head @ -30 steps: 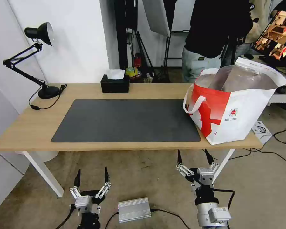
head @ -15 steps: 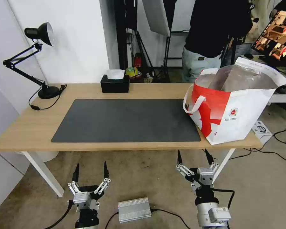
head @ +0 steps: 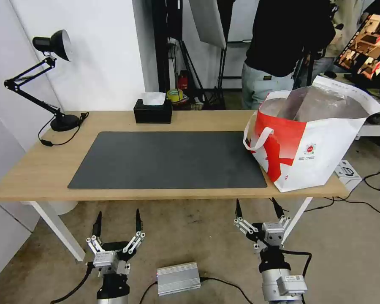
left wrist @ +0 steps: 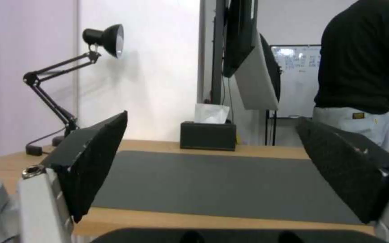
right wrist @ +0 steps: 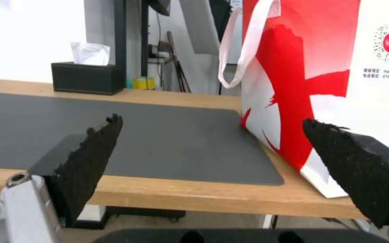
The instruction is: Pick up the trash from the table and place it into the takeout bag.
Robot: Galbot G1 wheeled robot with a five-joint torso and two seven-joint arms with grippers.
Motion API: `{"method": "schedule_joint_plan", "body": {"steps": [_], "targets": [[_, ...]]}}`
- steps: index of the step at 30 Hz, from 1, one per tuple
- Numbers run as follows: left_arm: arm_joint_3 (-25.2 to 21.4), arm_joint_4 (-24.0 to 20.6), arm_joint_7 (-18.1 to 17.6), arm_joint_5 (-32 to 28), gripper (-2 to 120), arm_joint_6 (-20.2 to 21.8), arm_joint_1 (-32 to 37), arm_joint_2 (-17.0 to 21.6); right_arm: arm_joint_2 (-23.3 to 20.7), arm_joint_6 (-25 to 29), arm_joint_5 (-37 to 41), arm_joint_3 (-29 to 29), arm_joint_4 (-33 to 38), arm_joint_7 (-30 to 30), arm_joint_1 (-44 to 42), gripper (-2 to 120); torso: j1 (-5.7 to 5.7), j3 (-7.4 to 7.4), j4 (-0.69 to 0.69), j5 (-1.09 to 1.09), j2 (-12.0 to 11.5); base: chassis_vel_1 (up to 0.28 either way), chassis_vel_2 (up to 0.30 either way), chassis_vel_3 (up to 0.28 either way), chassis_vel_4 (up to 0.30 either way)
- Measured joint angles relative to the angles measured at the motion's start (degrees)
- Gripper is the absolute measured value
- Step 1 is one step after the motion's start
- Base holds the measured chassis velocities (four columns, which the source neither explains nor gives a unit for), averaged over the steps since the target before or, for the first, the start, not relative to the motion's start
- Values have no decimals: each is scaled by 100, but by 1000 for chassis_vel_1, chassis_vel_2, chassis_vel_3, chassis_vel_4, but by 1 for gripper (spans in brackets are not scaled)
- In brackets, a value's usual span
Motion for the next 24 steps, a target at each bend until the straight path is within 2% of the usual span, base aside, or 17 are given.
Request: {"method": "schedule_joint_plan", "body": {"steps": [24], "targets": [[14,-15,-8,-37,100,10,1,16,0,0,0,0,0,0,0,100,0,0,0,0,0,0,0,0,0]]}}
